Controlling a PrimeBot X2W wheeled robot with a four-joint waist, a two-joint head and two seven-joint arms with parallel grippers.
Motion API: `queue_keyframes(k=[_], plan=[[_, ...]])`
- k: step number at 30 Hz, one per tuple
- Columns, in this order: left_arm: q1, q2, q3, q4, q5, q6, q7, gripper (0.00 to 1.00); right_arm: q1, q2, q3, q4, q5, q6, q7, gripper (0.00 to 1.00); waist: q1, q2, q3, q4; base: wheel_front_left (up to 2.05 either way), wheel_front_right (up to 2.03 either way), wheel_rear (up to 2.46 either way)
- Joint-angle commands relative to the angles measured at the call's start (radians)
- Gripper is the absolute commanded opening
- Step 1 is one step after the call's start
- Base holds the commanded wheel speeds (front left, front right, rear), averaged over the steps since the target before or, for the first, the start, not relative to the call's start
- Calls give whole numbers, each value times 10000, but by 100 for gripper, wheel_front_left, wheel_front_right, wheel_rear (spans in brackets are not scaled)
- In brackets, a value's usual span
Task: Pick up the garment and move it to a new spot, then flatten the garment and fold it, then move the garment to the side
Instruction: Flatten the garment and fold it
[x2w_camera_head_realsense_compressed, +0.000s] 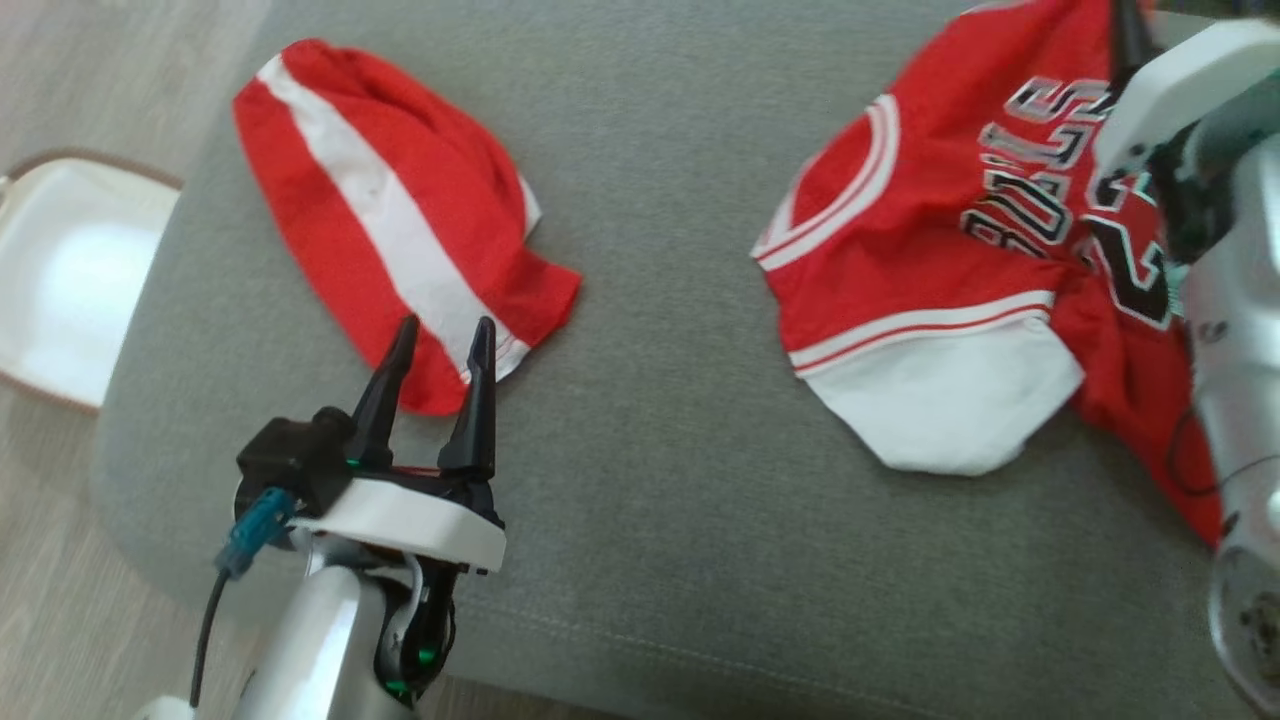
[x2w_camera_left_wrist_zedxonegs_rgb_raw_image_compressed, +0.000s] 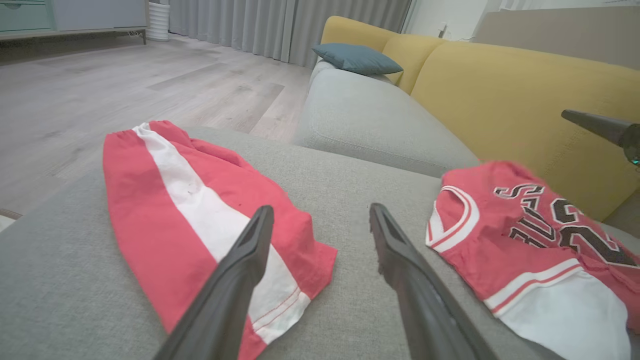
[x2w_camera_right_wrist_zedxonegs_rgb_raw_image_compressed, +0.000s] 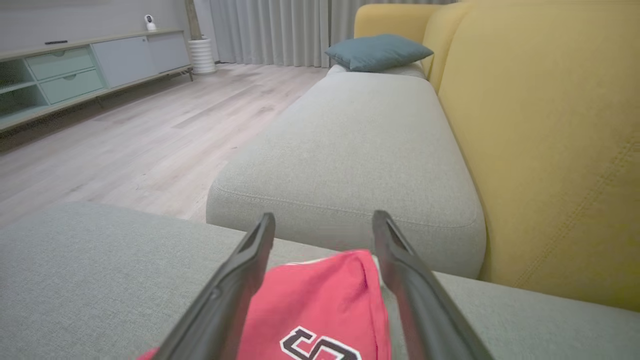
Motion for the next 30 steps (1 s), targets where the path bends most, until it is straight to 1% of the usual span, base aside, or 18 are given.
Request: queue_keyframes(k=[1,7,13,17,21,25,30], plan=[[-365,79,409,-375,23,12,-122,100,-162,245,152,-273,-41,-7,-222,100,-1,0,-141,-204,0,0,0],[-283,79,675,-472,53,21,-122,100,725,565,300,-173,283,-7,-1379,100,-1,0,-726,-960,0,0,0],[62,79,754,-496,7,90,-122,100,2374,954,470,-824,810,-7,-2006,100,-1,0,-1551,-1831,0,0,0],[351,79,752,-515,-78,225,-122,100,3825,966,577,-1804,886,-7,-2198,100,-1,0,-2150,-2309,0,0,0],[766,79,734,-518,-139,365,-122,100,5508,1070,419,-3048,1064,-7,-2275,100,-1,0,-2638,-2690,0,0,0],[1029,79,756,-543,-250,443,-122,100,7099,1254,-34,-4466,1067,-7,-2297,100,-1,0,-2826,-2915,0,0,0],[1248,79,774,-403,-214,372,-122,100,8620,1566,-451,-6245,941,-7,-2240,100,-1,0,-2836,-3095,0,0,0]])
